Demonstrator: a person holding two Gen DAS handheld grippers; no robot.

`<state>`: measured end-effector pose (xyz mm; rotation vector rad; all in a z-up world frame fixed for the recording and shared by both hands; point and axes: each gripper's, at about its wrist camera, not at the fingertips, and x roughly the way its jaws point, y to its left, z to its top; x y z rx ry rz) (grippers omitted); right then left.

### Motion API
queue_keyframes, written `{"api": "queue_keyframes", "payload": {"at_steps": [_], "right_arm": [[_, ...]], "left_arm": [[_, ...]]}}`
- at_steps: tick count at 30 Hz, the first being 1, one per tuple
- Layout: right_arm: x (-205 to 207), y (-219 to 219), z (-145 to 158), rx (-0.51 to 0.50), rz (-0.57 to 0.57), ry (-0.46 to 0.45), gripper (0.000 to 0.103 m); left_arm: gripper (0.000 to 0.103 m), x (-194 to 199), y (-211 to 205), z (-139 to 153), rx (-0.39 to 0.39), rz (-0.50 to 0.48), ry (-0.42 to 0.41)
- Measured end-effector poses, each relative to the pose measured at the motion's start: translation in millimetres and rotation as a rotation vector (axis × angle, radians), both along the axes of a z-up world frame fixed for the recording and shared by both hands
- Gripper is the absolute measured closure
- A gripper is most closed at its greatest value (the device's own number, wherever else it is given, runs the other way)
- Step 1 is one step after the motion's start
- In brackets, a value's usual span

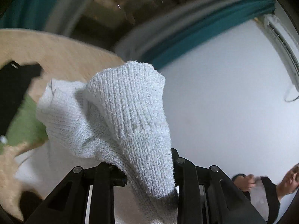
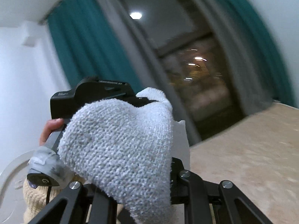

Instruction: Fold clothes

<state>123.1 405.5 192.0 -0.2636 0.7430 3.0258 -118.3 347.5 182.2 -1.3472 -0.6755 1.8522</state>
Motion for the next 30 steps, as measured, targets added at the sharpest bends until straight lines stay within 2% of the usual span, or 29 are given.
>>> {"api": "queue_keyframes", "payload": {"at_steps": [5,9,12,15,18,22,25,28,30], "right_arm": [[26,39,-5,0.076,-0.160,-0.088,0.087],[46,59,-21,0.124,-0.216,-0.159,0.087],[49,72,-61,0.102,-0.218,-0.250,0.087],[35,75,-116,0.046,-0.192,-0.358,0.087],[19,67,-182,-0.005,-0.119,-0.514,0.087],[-3,24,-272,0.024,0.027,-0.756,0.087],[-14,-8,-316,-0.004,0.140,-0.849,0.087],[-25,-41,-354,-0.033,0.249,-0.925,0.086],[-36,-64,-369,0.000,0.303,-0.974,0.083]], "left_arm": [[0.077,6,68,-33,0.096,-0.156,-0.064],[0.077,0,87,-68,0.061,-0.226,-0.109],[0.077,1,92,-110,0.006,-0.262,-0.124],[0.077,3,77,-177,-0.084,-0.271,-0.157],[0.077,-10,64,-250,-0.195,-0.272,-0.218],[0.077,-6,24,-344,-0.353,-0.258,-0.297],[0.077,0,-19,-388,-0.438,-0.221,-0.356],[0.077,-1,-66,-417,-0.449,-0.172,-0.416],[0.074,0,-85,-427,-0.454,-0.131,-0.463]]}}
